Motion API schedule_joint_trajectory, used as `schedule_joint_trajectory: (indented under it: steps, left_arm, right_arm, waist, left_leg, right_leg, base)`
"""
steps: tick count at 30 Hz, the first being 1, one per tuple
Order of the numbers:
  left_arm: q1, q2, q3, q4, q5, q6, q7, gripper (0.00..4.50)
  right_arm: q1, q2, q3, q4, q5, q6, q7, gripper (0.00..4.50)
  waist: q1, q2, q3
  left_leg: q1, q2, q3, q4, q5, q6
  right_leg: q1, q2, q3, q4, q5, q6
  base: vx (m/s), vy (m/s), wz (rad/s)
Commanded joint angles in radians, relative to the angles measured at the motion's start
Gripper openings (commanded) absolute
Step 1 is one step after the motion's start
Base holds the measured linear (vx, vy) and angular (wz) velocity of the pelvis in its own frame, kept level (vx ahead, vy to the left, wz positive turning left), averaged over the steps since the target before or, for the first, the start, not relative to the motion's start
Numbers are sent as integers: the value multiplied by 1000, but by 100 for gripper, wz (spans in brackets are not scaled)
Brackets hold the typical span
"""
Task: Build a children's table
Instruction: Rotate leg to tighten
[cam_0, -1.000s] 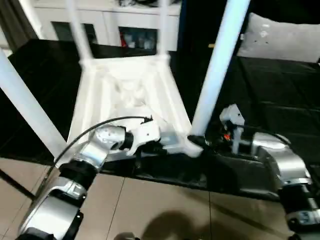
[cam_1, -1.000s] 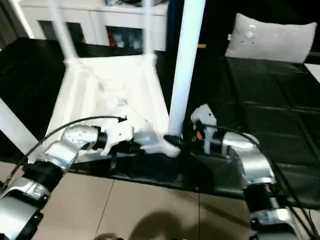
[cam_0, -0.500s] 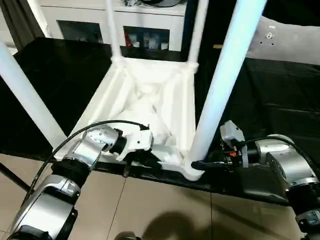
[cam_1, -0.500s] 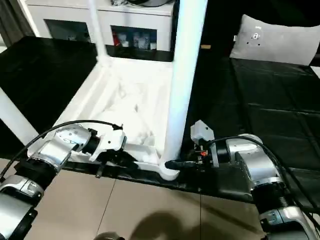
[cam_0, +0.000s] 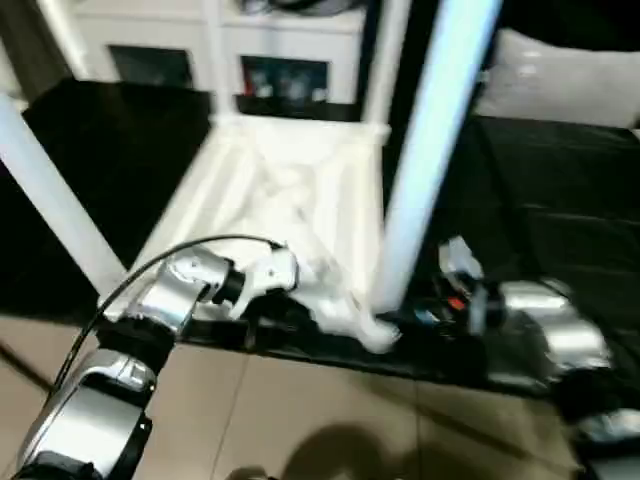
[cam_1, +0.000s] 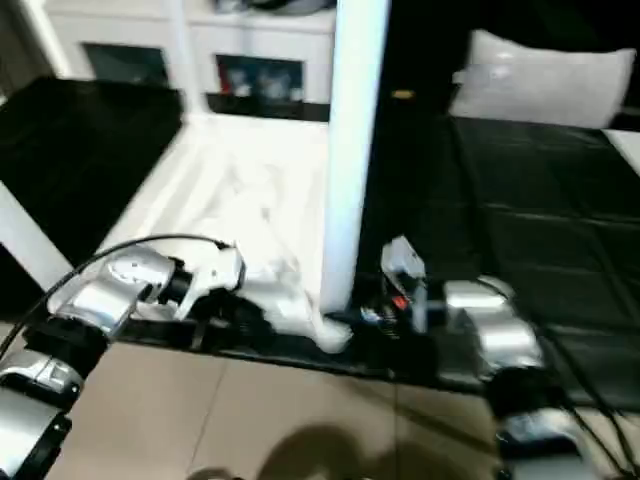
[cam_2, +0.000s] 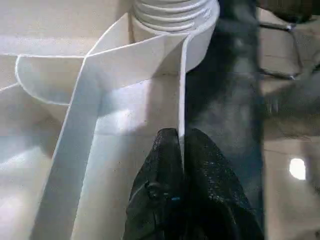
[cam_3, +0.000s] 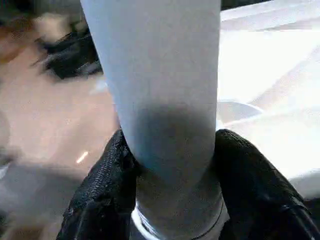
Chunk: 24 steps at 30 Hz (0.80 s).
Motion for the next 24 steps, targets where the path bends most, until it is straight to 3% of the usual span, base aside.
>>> schedule_joint_trajectory:
  steps: [1,2,3,4,6,7,8,9,10,12,14,16,18,20,23,24]
  left_arm:
    - [0,-69,0,-108,-34,115,36,0]
    - [1,-87,4,-123,-28,155,78,0]
    - [1,-94,5,-128,-25,167,95,0]
    - [-3,-133,13,-142,-18,209,168,0]
    - [-8,-176,22,-150,-12,243,241,0]
    - [-15,-215,25,-148,1,257,301,0]
    - [-16,-224,23,-150,8,260,320,0]
    - [-17,-230,21,-150,13,257,334,0]
    - [-17,-237,20,-153,18,263,355,0]
    - [-16,-241,20,-157,22,271,367,0]
    - [-13,-226,15,-162,40,255,386,0]
    - [-8,-202,11,-166,55,242,387,0]
    - [-3,-176,8,-163,64,210,366,0]
    - [-2,-159,7,-155,68,196,356,0]
    - [0,-130,5,-146,56,130,312,0]
    - [0,-120,7,-144,47,117,291,0]
  right_arm:
    - [-44,49,-24,137,-53,43,-255,201]
    - [-57,69,-31,137,-61,71,-321,201]
    - [-59,75,-32,132,-64,81,-342,201]
    - [-66,111,-44,106,-74,138,-443,201]
    - [-71,151,-60,77,-80,185,-545,201]
    - [-72,193,-77,43,-75,179,-603,201]
    - [-76,204,-83,45,-70,162,-611,201]
    - [-80,212,-87,48,-64,147,-615,201]
    - [-86,220,-93,59,-59,124,-622,256]
    - [-90,224,-96,66,-57,110,-627,270]
    - [-66,216,-92,17,-39,106,-575,291]
    - [-19,193,-79,-65,-29,120,-509,313]
    - [26,159,-60,-132,-30,102,-440,338]
    - [53,132,-40,-168,-33,86,-393,350]
    - [88,86,-33,-221,-17,87,-337,372]
    - [92,70,-39,-229,-14,83,-329,383]
  waist:
    - [-1,-5,-63]
    - [-20,-12,-60]
    - [-26,-8,-60]
    - [-45,-11,-58]
    - [-54,-16,-57]
    - [-56,-7,-56]
    - [-61,-13,-59]
    - [-62,-9,-60]
    - [-60,-8,-62]
    - [-59,-8,-63]
    - [-53,-3,-67]
    - [-43,-6,-71]
    - [-33,-6,-72]
    - [-21,-6,-77]
    - [-13,-5,-74]
    - [-6,-2,-71]
  left_leg:
    - [-4,56,-21,-68,-117,57]
    - [-3,58,-24,-70,-136,49]
    - [1,58,-26,-70,-145,42]
    - [-2,50,-25,-68,-155,44]
    - [5,42,-22,-63,-160,45]
    - [7,40,-22,-62,-159,45]
    - [6,37,-21,-60,-160,49]
    - [6,35,-20,-60,-158,60]
    - [7,37,-20,-61,-157,69]
    - [6,42,-22,-63,-154,75]
    - [10,53,-24,-66,-147,83]
    - [-1,58,-25,-66,-112,102]
    - [-2,56,-23,-64,-95,113]
    - [-9,59,-25,-61,-46,131]
    - [-8,59,-23,-62,-47,136]
    - [-5,62,-23,-65,-69,124]
  right_leg:
    - [68,-109,52,-95,-484,-54]
    - [68,-108,48,-98,-496,-55]
    - [67,-108,48,-99,-505,-56]
    - [71,-106,46,-106,-526,-46]
    - [66,-103,42,-117,-559,-27]
    - [65,-103,43,-117,-564,-24]
    - [64,-100,39,-122,-576,-12]
    - [64,-100,39,-124,-573,-8]
    - [62,-99,42,-122,-557,-11]
    - [62,-99,44,-117,-526,-25]
    - [62,-102,53,-103,-441,-68]
    - [70,-101,59,-82,-335,-101]
    - [69,-103,60,-83,-321,-97]
    - [72,-104,62,-68,-245,-107]
    - [71,-104,62,-71,-252,-108]
    - [69,-106,60,-77,-299,-100]
  base:
    - [0,0,0]
    - [0,0,0]
    - [0,0,0]
    - [0,0,0]
    - [0,0,0]
    - [0,0,0]
    - [0,0,0]
    - [0,0,0]
    - [0,0,0]
    - [0,0,0]
    - [0,0,0]
    - [0,0,0]
    - [0,0,0]
    - [0,0,0]
    - [0,0,0]
    - [0,0,0]
